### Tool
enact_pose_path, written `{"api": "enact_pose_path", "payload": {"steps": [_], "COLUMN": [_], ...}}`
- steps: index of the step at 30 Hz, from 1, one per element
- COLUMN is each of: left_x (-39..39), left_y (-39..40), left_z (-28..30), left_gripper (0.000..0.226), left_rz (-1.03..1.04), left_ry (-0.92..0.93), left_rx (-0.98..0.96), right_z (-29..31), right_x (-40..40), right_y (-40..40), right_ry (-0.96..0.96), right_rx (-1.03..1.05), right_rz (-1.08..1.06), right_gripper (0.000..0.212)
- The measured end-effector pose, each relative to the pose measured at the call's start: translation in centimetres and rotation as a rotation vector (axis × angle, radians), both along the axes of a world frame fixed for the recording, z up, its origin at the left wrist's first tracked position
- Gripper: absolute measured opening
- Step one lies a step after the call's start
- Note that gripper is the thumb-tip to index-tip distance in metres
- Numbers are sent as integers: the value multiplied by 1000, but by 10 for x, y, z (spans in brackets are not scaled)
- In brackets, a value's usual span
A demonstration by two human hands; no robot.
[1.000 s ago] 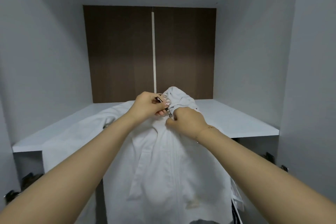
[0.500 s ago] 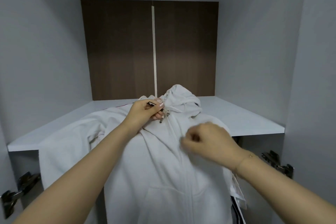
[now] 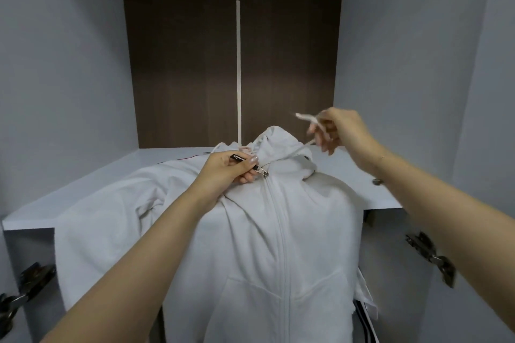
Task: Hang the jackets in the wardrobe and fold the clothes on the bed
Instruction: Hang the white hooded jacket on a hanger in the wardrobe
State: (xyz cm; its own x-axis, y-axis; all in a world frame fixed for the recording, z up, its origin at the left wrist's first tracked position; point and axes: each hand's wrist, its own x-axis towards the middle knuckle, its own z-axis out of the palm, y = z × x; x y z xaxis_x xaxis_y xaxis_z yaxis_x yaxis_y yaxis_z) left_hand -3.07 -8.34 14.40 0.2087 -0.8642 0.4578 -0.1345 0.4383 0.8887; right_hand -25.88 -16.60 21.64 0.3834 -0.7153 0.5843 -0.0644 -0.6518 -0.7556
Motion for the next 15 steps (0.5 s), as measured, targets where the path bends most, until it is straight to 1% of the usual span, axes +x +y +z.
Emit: {"api": "enact_pose_path", "payload": {"steps": [1,3,4,5,6,8,10,11,12,13,15], "left_x": [0,0,0,0,0,1,2,2,2,2,1], "left_y": [-1,-3,-4,-5,-5,-6,-7,-7,-7,-7,-6], "left_z": [0,0,0,0,0,0,-1,-1,-1,-1,-1], "left_gripper": [9,9,8,8,8,9,10,10,10,10,11], "left_rz": [-3,-7,-9,-11,-14,-15,-15,-13,-10,-7,-2], "left_ry": [-1,2,6,10,12,7,0,-2,-2,-1,5], "left_rx": [5,12,16,18,20,20,15,12,9,7,-1], "right_z": [1,-2,-4,-5,-5,-4,-2,-2,-4,-9,-25], "right_x": [-11,-29,-35,-39,-40,-37,-27,-19,-9,2,28], "right_y": [4,12,15,20,24,33,40,43,45,46,45], "right_ry": [165,508,629,710,747,712,658,669,708,780,956], "right_rx": [-24,-117,-148,-167,-178,-254,-492,-606,-671,-692,-675], "right_rz": [29,-35,-94,-134,-146,-166,-288,-353,-397,-424,-436], "right_gripper": [51,71,78,81,82,78,68,61,56,56,64]}}
